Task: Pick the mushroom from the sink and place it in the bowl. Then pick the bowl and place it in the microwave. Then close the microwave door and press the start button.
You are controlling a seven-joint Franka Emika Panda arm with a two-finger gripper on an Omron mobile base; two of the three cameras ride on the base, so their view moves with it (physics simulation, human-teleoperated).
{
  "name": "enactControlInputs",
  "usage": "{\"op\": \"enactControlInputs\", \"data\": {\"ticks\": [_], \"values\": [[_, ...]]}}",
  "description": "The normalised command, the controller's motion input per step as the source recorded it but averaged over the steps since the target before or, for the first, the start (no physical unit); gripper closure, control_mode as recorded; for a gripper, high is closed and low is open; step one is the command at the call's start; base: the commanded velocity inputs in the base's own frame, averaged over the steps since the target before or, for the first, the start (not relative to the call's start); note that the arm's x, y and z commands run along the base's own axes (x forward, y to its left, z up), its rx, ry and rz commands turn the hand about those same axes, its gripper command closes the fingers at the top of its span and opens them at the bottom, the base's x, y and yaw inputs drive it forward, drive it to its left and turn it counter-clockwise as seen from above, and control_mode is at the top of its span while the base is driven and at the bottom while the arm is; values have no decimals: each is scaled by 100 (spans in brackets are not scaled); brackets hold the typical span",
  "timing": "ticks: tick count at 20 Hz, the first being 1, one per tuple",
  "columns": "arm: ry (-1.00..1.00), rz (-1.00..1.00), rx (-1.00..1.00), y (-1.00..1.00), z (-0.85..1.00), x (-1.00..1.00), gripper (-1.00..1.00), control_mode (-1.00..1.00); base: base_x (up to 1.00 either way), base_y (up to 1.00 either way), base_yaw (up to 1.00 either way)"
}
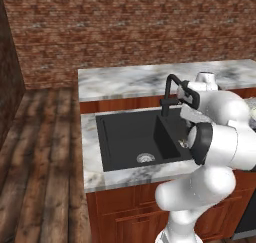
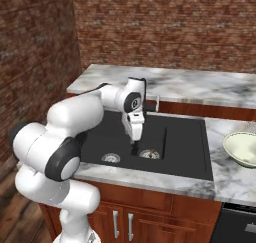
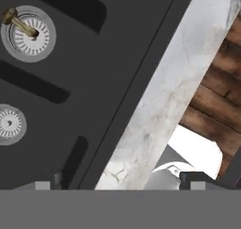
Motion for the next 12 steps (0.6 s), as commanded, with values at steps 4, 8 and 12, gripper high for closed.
{"op": "enactControlInputs", "data": {"ticks": [4, 8, 12], "values": [[-1, 0, 3, -38, -85, 20, -100, -100, 0, 0, 0], [-15, 2, 1, -7, -65, 20, -100, -100, 0, 0, 0], [-14, 0, 0, 0, -18, 46, -100, -100, 0, 0, 0]]}}
